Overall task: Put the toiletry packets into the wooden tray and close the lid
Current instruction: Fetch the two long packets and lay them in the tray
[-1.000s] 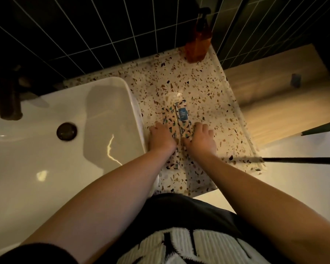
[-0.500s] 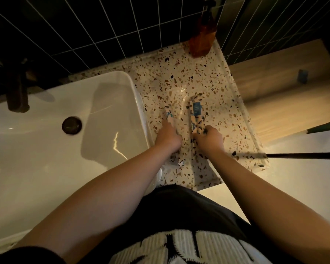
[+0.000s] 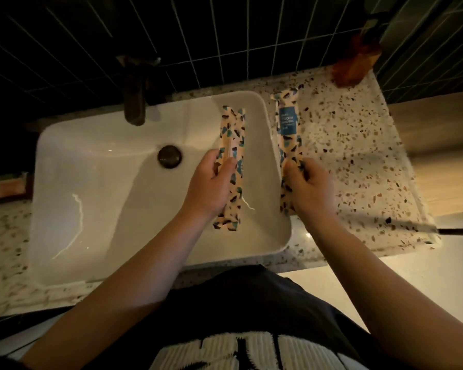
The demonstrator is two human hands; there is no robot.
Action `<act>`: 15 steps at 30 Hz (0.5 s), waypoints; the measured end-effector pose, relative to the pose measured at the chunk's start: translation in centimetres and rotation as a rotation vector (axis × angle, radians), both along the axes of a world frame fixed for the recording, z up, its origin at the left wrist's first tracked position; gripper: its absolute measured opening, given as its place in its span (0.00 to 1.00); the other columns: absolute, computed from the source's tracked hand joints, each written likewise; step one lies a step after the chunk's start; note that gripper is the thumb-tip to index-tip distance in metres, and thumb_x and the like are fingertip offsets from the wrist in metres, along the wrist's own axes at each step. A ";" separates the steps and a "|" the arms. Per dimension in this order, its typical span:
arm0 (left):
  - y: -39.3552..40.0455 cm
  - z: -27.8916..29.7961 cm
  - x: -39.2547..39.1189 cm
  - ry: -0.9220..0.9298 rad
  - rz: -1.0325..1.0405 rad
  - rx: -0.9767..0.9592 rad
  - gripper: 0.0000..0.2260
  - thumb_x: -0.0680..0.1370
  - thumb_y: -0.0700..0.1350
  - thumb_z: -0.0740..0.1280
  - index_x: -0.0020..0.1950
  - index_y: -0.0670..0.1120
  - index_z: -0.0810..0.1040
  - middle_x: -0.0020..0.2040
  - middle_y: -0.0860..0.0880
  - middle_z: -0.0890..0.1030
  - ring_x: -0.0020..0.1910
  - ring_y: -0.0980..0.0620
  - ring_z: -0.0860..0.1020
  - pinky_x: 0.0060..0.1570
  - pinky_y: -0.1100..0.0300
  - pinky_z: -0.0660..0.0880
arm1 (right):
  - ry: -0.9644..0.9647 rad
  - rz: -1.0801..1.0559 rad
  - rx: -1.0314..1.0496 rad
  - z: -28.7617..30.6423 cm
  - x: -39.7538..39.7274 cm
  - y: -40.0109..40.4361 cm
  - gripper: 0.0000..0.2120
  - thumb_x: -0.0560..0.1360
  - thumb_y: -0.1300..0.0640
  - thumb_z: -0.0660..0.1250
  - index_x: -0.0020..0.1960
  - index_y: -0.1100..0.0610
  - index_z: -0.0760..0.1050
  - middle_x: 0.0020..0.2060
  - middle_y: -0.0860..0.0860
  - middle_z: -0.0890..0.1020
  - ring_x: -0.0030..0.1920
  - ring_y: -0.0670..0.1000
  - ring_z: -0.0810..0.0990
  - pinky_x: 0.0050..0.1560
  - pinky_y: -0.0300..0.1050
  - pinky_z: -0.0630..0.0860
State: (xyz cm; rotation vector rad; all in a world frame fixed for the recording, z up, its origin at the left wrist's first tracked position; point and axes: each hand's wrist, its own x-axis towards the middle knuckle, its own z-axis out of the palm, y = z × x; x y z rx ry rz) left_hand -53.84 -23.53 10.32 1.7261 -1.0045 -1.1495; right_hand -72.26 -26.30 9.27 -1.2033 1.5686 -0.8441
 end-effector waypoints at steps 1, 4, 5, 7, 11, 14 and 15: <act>0.8 0.0 1.9 0.015 0.034 -0.004 0.05 0.83 0.50 0.63 0.57 0.56 0.78 0.46 0.48 0.85 0.45 0.46 0.84 0.47 0.47 0.81 | -0.027 0.021 -0.012 0.6 2.0 0.7 0.09 0.80 0.51 0.63 0.43 0.52 0.77 0.28 0.41 0.79 0.26 0.38 0.75 0.26 0.31 0.71; 3.1 -0.1 8.4 0.049 0.113 -0.007 0.11 0.82 0.52 0.63 0.62 0.53 0.78 0.51 0.58 0.85 0.50 0.60 0.83 0.49 0.62 0.79 | -0.094 0.074 -0.025 1.5 8.6 3.0 0.08 0.81 0.52 0.63 0.45 0.51 0.78 0.30 0.42 0.81 0.30 0.39 0.77 0.29 0.32 0.74; 3.8 -0.2 10.9 0.038 0.129 -0.023 0.12 0.82 0.52 0.63 0.62 0.51 0.79 0.51 0.57 0.85 0.50 0.60 0.83 0.47 0.62 0.78 | -0.097 0.086 -0.025 1.7 11.1 3.8 0.08 0.80 0.52 0.64 0.45 0.50 0.79 0.32 0.42 0.82 0.31 0.40 0.79 0.31 0.33 0.75; 5.6 -0.3 15.9 -0.016 0.119 -0.067 0.10 0.82 0.52 0.63 0.57 0.50 0.79 0.47 0.56 0.85 0.47 0.58 0.83 0.44 0.61 0.76 | -0.088 0.114 -0.038 1.7 16.3 5.5 0.07 0.81 0.52 0.64 0.46 0.48 0.78 0.34 0.44 0.83 0.33 0.40 0.80 0.32 0.32 0.75; 9.3 -0.5 26.0 0.023 0.128 -0.120 0.07 0.81 0.51 0.63 0.50 0.52 0.79 0.43 0.57 0.85 0.43 0.58 0.83 0.39 0.67 0.76 | -0.047 0.121 -0.055 0.8 25.8 9.2 0.08 0.81 0.55 0.62 0.48 0.56 0.78 0.34 0.51 0.81 0.31 0.41 0.77 0.29 0.32 0.71; 11.8 -0.9 32.6 0.024 0.164 -0.121 0.07 0.81 0.51 0.63 0.48 0.52 0.79 0.43 0.55 0.84 0.42 0.56 0.83 0.38 0.65 0.77 | -0.007 0.144 -0.003 -0.3 31.9 11.6 0.06 0.81 0.55 0.63 0.51 0.55 0.78 0.33 0.45 0.81 0.30 0.38 0.77 0.30 0.31 0.70; 12.5 -0.9 34.4 0.029 0.162 -0.103 0.07 0.81 0.51 0.63 0.49 0.52 0.79 0.43 0.55 0.84 0.43 0.56 0.83 0.39 0.63 0.78 | 0.002 0.157 0.000 -0.4 33.6 12.1 0.06 0.81 0.55 0.63 0.52 0.55 0.78 0.35 0.46 0.82 0.32 0.38 0.78 0.31 0.31 0.72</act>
